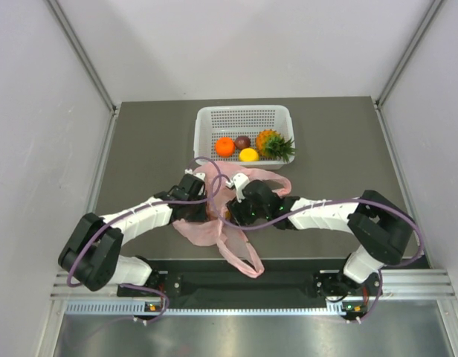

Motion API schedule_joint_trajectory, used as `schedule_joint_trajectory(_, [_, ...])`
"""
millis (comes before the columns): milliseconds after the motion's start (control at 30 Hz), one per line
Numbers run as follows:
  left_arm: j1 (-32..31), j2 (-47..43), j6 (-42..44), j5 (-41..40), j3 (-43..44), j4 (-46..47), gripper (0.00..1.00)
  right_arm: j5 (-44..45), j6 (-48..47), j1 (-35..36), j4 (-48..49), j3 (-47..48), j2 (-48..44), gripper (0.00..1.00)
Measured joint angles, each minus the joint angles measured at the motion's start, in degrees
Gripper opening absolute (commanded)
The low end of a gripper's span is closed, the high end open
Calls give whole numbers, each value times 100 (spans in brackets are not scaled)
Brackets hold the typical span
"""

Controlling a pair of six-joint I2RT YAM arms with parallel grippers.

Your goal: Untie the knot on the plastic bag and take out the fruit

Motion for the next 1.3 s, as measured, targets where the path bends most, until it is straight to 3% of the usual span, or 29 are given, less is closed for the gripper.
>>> schedule_joint_trajectory(33, [7, 0, 0, 22, -7, 15, 0, 9, 22, 0, 0, -68, -68, 21])
schedule_joint_trajectory(233, [31, 0, 0, 122, -31, 59, 0, 59, 153, 0, -468, -407, -780, 0])
schedule_joint_trajectory(467, [46, -2, 0, 245, -33, 72, 0, -232, 260, 0, -1609, -260, -2483, 0])
schedule_joint_trajectory(633, [63, -2, 2, 323, -35, 92, 0, -1054, 162, -7, -2461, 553, -3390, 0])
schedule_joint_trajectory(767, [70, -2, 2, 385, -37, 116, 0, -1346, -81, -105, -2708, 1486, -3515, 0])
schedule_joint_trajectory(967, [74, -2, 4, 671, -37, 153, 0, -772, -321, -920, -2592, 3018, -2465, 0])
schedule_joint_trajectory(1300, [26, 223, 129, 1773, -111, 407, 0, 297, -466, -1954, -2463, 5313, 1309, 0])
